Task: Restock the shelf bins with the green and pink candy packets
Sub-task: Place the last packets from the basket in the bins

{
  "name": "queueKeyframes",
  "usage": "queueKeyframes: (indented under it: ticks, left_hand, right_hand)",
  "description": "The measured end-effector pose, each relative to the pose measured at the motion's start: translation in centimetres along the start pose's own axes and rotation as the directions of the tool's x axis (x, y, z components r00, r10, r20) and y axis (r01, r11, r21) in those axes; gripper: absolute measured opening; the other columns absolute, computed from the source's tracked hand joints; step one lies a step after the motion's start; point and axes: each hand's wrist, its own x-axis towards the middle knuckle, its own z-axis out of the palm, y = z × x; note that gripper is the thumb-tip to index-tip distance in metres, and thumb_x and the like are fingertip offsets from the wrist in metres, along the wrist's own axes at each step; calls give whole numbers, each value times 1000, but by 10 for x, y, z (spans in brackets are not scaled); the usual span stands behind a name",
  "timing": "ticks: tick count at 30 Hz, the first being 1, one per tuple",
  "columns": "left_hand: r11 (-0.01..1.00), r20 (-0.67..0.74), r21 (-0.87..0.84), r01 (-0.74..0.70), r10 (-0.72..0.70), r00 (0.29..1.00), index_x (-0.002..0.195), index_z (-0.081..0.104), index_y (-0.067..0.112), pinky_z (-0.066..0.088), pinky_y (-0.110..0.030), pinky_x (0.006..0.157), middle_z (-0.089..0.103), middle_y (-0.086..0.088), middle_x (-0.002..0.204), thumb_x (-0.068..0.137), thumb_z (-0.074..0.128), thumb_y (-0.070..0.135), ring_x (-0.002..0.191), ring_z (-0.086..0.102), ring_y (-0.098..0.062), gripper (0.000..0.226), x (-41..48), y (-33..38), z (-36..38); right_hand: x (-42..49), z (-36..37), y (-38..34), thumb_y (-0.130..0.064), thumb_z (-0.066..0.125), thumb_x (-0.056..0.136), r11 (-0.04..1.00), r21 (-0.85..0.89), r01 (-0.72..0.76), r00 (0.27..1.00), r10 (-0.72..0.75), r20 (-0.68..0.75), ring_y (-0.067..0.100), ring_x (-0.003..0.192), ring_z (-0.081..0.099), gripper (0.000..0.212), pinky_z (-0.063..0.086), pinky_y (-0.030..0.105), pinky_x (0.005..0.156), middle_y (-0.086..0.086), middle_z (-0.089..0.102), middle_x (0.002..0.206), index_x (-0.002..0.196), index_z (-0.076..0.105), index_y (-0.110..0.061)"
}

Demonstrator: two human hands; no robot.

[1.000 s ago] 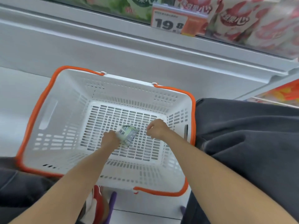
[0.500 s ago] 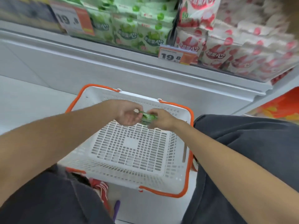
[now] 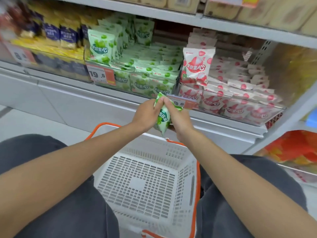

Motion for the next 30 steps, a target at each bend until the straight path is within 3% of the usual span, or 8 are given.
queueKeyframes:
  ticks: [7,10,12,16,20,22,24,30]
  left_hand:
    - [886,-93,-316,340,-386,918,52,35,17,32,-32,54,39,0,52,88,52,66,50,39,-19,63,9,7,-3]
    - [575,268,-639,511,-456,848,92,72,11,58,-34,76,75,-4,88,81,59,70,81,72,-19,61,10,-1,-12]
    - [469,363,-705,532,-406,839,110,70,6,59,-32,77,74,-10,106,85,66,54,94,72,-21,54,9,-8,-15]
    - [419,157,-772,478,-604,782,108,68,0,61,-42,77,75,-14,97,80,75,49,87,73,-28,57,15,-29,-26]
    - [667,-206,-566,484,-683,701,79,62,10,51,-32,69,60,-2,73,76,72,61,64,59,-20,53,16,-46,-34]
    - [930,-384,-222,292,-359,851,53,32,17,28,-34,56,29,0,53,80,70,58,48,27,-17,62,11,-46,-39]
    - [993,-303,90,83,-52,952,49,24,18,21,-35,50,22,0,47,79,67,62,46,20,-18,69,9,-44,-41]
    - [995,-220,-101,12,-34,975,49,25,17,23,-32,51,24,5,42,91,51,60,43,22,-13,66,4,-33,-42]
  right_hand:
    - [5,17,2,-60,64,82,993,-20,118,973,-120,-197,18,55,47,54,37,29,56,-1,48,56,63,50,-12]
    - [7,20,5,-56,66,83,988,82,128,958,-102,-270,22,64,57,50,45,31,62,4,59,67,70,57,-9]
    - [11,17,5,-50,69,84,975,193,109,972,-64,-227,24,74,68,42,56,35,71,6,69,75,72,64,-10]
    - [7,23,9,-36,72,86,988,108,106,992,-113,57,17,71,70,29,58,27,76,5,73,75,72,71,-10]
    - [-2,29,22,-30,73,85,998,-28,52,961,-42,274,22,80,68,24,55,36,87,9,74,84,79,73,-7]
    - [-3,24,18,-20,74,85,991,-126,34,942,10,334,21,82,66,19,55,34,87,10,71,89,92,69,-3]
    - [-1,18,15,-22,77,82,978,-193,75,948,-10,318,17,87,66,32,56,31,80,4,68,94,107,62,-9]
    - [2,14,6,-15,69,89,948,-219,229,929,-147,339,4,59,61,11,46,15,58,-2,67,71,90,71,-5]
